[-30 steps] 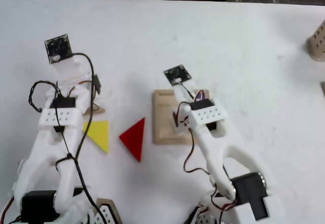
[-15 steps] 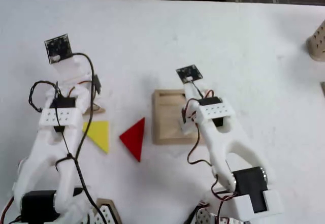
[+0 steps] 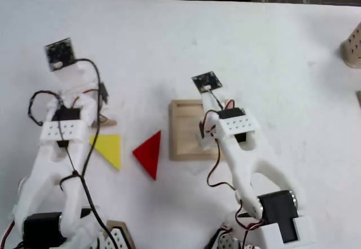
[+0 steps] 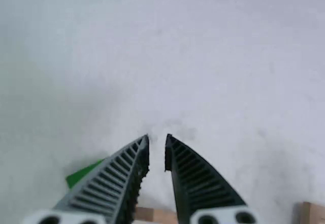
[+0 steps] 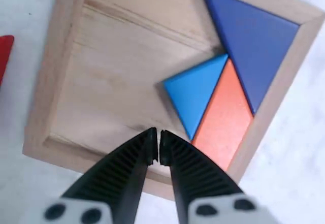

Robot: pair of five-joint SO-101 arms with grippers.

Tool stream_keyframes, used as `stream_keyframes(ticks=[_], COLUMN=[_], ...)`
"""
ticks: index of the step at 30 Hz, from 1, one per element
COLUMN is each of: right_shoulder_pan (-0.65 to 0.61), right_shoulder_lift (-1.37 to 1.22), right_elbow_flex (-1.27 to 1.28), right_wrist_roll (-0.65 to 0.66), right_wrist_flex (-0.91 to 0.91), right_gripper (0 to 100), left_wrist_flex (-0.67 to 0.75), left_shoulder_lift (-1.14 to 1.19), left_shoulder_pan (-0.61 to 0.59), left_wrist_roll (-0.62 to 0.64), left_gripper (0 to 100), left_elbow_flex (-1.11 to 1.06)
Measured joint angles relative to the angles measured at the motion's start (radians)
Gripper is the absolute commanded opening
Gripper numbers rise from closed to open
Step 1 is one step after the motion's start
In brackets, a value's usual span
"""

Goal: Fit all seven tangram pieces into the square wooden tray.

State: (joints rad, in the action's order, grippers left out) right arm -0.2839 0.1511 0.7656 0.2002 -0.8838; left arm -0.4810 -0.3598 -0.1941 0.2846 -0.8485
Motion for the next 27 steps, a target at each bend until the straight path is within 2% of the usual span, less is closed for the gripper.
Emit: stream_keyframes(ticks=[9, 17, 22, 25, 27], right_shoulder_pan=[0.003, 0.003, 0.000, 0.002, 0.000], right_shoulder_lift=[0.000, 0.000, 0.000, 0.000, 0.000], right_elbow_flex=[0.000, 0.000, 0.000, 0.000, 0.000], right_wrist_roll=[0.000, 0.000, 0.000, 0.000, 0.000], right_wrist_flex=[0.009, 0.009, 0.009, 0.009, 0.009], right_gripper=[1.8, 1.8, 1.8, 1.8, 1.8], left_wrist_flex=[-0.184, -0.046, -0.110, -0.227, -0.305], left_shoulder_lift=[-0.003, -0.003, 0.130, 0.259, 0.328], left_shoulder_pan=[-0.397, -0.675, -0.692, -0.632, -0.574], left_wrist_roll=[0.000, 0.000, 0.000, -0.005, -0.058], left_gripper=[8, 8, 8, 8, 8], left_elbow_flex=[0.069, -0.029, 0.055, 0.169, 0.235])
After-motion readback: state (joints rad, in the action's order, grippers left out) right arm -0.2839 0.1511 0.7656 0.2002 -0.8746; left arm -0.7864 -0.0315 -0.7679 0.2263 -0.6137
